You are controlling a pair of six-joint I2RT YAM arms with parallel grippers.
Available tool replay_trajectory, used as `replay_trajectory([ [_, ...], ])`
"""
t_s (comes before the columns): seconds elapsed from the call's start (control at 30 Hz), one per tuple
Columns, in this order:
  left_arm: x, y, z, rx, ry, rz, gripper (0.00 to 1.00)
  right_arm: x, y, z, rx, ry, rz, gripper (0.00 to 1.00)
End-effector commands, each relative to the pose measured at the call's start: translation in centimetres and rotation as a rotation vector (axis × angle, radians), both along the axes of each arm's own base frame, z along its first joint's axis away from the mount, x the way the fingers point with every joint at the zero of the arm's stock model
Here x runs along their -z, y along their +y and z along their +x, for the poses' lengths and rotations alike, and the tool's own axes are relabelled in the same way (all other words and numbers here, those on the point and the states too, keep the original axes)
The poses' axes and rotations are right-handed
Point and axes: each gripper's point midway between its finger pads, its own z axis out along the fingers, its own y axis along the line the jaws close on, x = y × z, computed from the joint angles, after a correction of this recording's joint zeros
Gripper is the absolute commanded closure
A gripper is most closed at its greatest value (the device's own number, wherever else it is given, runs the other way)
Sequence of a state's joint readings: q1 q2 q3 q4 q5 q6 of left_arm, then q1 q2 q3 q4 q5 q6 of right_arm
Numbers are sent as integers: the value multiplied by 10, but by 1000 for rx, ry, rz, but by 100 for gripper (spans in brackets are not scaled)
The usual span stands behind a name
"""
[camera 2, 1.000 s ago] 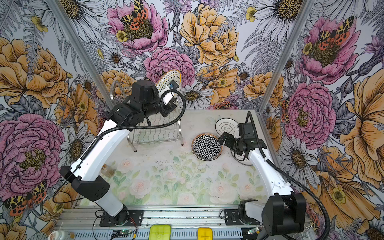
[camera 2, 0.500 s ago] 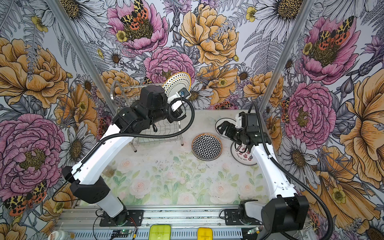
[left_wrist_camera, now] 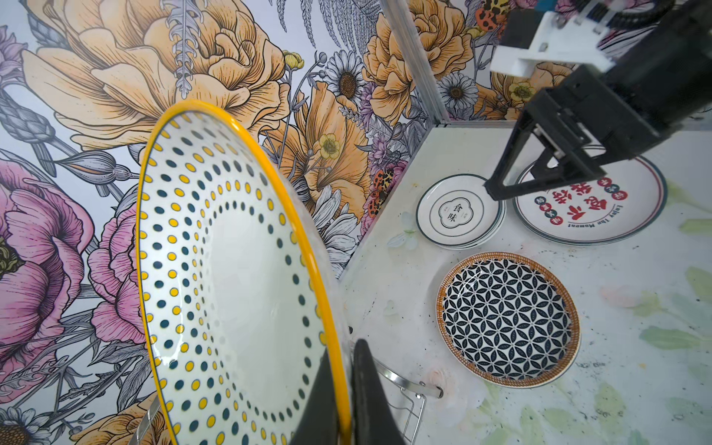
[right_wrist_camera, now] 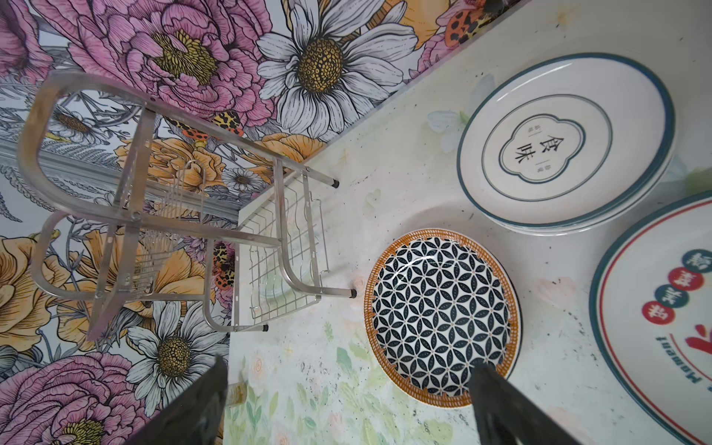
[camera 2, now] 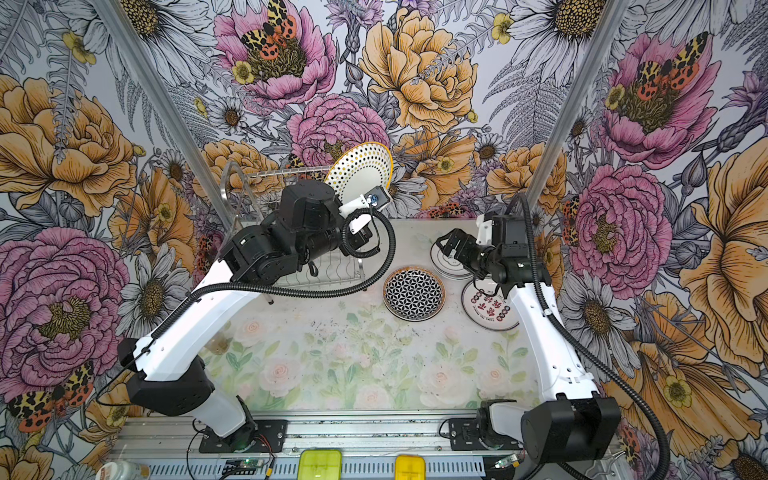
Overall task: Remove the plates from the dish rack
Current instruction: 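Swing the dotted plate toward the right gripper while it reaches up to the rim, then close the right gripper on the dotted plate rim while the left holds it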
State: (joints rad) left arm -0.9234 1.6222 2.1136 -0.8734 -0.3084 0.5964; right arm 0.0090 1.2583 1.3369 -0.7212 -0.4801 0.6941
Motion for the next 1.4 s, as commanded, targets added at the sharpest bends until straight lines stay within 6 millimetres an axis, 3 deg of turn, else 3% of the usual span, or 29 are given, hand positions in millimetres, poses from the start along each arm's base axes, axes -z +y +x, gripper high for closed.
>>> replay_trajectory([
  [0.0, -70, 15, -17, -27, -169, -128, 100, -39, -2, 2, 7, -81, 48, 1],
  [0.33, -50, -28, -43, 36, -153, -79, 100, -99, 3, -11, -20, -208, 100, 1],
  [0.73, -11, -71, -39, 74, -98, -19, 100, -134, -3, -58, 10, -323, 113, 8],
  [0.93, 4, -85, -34, 99, -61, -16, 100, -127, 4, -65, -28, -306, 134, 18],
  [1.03, 12, -91, -30, 112, -44, -11, 100, -118, 10, -59, -64, -278, 138, 25],
  [1.23, 22, -98, -24, 123, -24, -3, 100, -91, 14, -36, -70, -200, 121, 29],
  [1.37, 28, -100, -19, 126, -10, 0, 100, -86, 23, -30, -92, -187, 107, 29],
])
